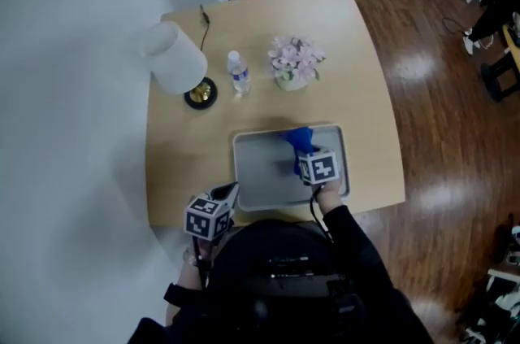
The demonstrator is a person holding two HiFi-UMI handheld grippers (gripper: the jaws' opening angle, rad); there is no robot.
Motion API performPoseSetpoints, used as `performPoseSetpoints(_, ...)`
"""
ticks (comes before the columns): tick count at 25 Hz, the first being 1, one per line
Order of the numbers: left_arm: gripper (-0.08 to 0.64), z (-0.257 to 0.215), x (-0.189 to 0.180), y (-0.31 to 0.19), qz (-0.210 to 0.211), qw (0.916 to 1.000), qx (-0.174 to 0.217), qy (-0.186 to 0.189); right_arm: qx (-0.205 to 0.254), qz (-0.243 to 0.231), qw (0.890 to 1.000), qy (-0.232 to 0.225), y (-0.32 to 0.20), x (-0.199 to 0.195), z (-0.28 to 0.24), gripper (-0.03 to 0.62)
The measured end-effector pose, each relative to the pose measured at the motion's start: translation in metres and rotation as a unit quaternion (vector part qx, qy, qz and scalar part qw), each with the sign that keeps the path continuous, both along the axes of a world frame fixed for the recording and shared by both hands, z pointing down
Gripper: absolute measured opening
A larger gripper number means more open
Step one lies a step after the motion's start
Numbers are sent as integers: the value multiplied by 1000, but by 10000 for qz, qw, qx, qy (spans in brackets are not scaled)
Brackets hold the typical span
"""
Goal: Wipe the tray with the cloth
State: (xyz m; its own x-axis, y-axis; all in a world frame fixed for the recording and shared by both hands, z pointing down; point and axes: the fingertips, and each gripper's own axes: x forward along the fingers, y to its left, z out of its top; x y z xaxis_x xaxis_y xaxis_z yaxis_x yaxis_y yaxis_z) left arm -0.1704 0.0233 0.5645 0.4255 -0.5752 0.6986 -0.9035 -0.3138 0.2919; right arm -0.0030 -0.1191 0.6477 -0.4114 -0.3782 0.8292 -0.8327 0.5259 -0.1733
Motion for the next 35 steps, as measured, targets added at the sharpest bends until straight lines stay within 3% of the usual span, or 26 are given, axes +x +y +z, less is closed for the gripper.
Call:
performPoseSetpoints(3,0,7,-21,9,-245,9997,-27,-33,-158,-687,9971,-276,35,-78,3,109)
performPoseSetpoints(6,0,7,-35,18,-376,9993,-67,-56,-375,-980,9934,-452,57,-139,7,109)
performPoseSetpoints(9,0,5,-45,23,-411,9991,-52,-19,-718,-1002,9908,-565,77,-177,17,109)
performPoseSetpoints(12,0,6,-53,27,-399,9992,-70,-2,-1001,-1018,9890,-382,94,-184,39,109)
performPoseSetpoints(15,0,9,-52,30,-363,9993,-82,31,-894,-1038,9906,-44,93,-168,46,108)
performPoseSetpoints(18,0,11,-43,30,-286,9995,-91,54,-1069,-934,9899,-60,94,-150,48,107)
performPoseSetpoints(23,0,10,-23,18,-53,10000,-29,50,-754,-730,9937,402,72,-89,53,107)
performPoseSetpoints(28,0,10,5,8,209,9998,11,46,-287,-123,9963,797,42,3,54,107)
performPoseSetpoints(35,0,9,25,1,481,9988,10,-35,-489,741,9921,883,30,96,60,107)
